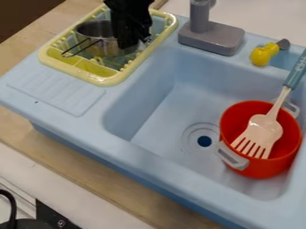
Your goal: Moved the silver pot to the right end of the sink
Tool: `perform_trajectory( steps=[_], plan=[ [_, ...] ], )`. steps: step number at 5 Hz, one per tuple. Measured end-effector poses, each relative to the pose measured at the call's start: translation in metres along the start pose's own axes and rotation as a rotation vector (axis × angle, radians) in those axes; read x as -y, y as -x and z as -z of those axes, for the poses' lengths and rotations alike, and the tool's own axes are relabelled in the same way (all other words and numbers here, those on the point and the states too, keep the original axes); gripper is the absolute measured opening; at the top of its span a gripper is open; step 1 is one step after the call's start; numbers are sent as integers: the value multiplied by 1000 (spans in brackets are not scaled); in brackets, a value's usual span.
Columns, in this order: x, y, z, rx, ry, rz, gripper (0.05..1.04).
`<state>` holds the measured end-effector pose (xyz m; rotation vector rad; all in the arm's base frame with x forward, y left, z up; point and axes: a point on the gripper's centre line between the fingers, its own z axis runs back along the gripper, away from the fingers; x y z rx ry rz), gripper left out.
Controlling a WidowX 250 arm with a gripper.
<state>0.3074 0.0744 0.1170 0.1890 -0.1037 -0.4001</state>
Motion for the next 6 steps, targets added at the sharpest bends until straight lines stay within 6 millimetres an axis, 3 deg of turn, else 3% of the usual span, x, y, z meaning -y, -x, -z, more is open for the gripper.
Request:
perform_trajectory(
  steps=[3, 5, 6],
  plan=[
    [13, -10, 3, 33, 34, 69, 55],
    [8, -5, 12, 14, 53, 43, 69],
    [7, -4, 13, 13, 63, 28, 206]
  ],
)
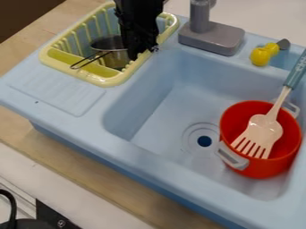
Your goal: Moved the silver pot to the right end of the sink
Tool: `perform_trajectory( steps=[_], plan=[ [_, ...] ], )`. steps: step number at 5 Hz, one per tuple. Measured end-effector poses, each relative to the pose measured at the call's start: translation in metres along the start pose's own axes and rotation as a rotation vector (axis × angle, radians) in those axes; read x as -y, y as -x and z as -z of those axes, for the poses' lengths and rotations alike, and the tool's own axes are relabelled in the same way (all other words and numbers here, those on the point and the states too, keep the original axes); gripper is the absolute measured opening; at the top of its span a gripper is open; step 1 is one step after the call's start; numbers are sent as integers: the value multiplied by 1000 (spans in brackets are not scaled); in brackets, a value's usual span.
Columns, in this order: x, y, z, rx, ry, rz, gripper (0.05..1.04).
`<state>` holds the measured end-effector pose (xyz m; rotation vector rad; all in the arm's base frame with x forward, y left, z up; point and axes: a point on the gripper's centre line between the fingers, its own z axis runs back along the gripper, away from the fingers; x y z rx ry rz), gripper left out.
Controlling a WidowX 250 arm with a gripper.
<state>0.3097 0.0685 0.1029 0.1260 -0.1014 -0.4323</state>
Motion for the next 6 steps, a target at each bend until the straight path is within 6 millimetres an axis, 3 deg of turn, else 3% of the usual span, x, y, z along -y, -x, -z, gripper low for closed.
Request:
perform_trajectory(
  steps=[1, 3, 4, 6],
  plan=[
    [-2, 1, 0, 18, 10, -28, 437],
    [-6, 7, -20, 100, 22, -56, 969],
    [-2, 7, -39, 157, 16, -53, 999],
    [20, 24, -51, 115, 10, -21, 998]
  ],
)
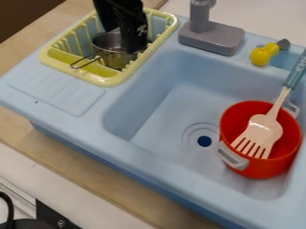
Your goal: Moved the silver pot to the right end of the sink
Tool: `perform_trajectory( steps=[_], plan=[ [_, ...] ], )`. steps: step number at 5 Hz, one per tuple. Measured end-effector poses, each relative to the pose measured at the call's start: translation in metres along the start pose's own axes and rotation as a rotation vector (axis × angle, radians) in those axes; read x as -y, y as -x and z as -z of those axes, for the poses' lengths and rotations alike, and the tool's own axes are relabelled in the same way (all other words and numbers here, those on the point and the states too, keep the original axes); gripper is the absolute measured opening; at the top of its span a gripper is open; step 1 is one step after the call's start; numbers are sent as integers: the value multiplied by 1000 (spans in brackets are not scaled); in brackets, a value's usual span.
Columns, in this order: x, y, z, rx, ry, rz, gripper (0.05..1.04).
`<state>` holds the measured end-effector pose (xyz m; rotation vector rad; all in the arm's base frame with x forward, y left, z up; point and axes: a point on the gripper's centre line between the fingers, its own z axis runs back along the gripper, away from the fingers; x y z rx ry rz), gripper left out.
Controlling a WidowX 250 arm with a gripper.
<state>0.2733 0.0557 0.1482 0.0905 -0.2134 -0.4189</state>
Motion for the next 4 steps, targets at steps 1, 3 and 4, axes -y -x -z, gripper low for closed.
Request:
perform_trajectory(
  steps=[1, 3, 4],
  plan=[
    [16, 21, -8, 6, 14, 6, 999],
    [22, 59, -15, -15, 14, -39, 999],
    [17, 71, -18, -11, 14, -75, 999]
  ],
)
